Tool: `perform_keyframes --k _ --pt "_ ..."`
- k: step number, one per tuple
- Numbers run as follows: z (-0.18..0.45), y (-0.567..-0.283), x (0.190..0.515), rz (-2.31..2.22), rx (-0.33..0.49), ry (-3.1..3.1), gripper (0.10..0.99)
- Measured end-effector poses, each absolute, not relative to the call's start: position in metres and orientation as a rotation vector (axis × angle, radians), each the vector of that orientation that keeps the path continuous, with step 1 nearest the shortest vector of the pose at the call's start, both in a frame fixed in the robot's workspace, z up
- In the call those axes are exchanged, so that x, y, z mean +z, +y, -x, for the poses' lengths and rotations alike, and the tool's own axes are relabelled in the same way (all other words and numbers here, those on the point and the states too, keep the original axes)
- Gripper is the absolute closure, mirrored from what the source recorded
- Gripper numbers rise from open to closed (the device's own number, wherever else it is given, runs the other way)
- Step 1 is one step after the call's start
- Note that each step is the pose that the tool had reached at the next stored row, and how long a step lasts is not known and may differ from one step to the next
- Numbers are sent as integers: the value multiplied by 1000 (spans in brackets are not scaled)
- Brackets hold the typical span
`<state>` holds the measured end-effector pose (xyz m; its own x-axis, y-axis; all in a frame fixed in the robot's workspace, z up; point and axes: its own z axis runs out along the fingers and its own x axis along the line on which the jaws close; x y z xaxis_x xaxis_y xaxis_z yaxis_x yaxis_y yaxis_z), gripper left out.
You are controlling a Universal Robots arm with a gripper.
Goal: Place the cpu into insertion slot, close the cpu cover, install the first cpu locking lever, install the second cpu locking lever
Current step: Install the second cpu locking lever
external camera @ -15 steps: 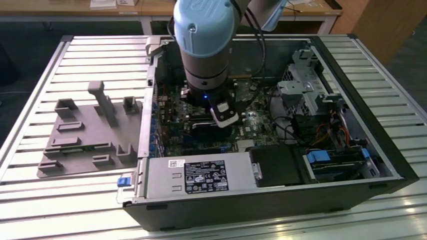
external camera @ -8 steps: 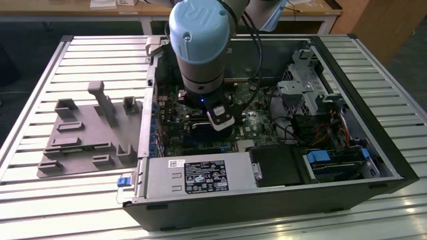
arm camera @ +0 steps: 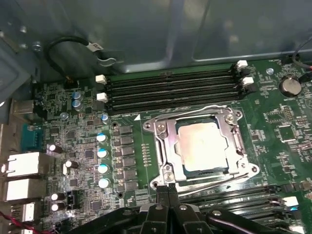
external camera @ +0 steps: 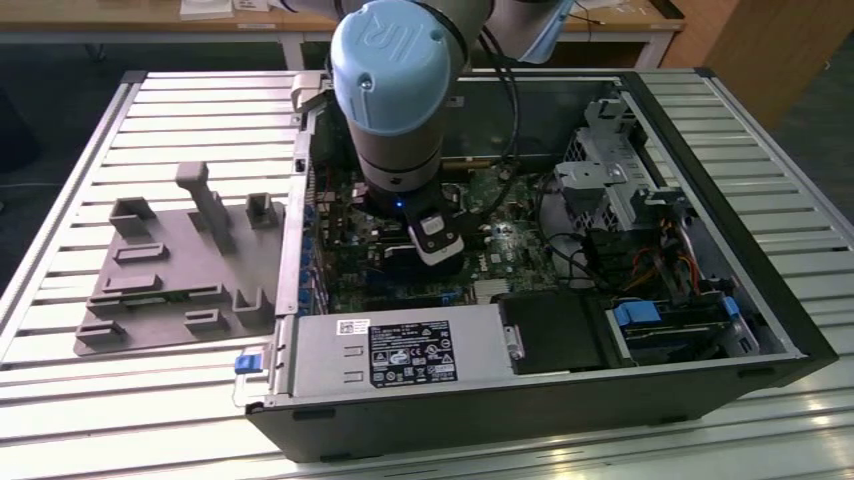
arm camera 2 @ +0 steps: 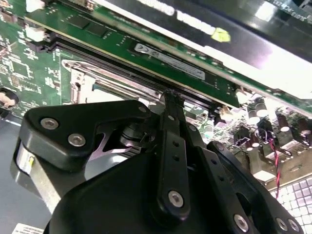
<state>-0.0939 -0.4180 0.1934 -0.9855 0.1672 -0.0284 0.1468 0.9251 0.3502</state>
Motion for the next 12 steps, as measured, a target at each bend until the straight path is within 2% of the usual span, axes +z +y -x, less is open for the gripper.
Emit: perform_keyframes --k 12 --pt "96 -413 190 -247 557 3024 984"
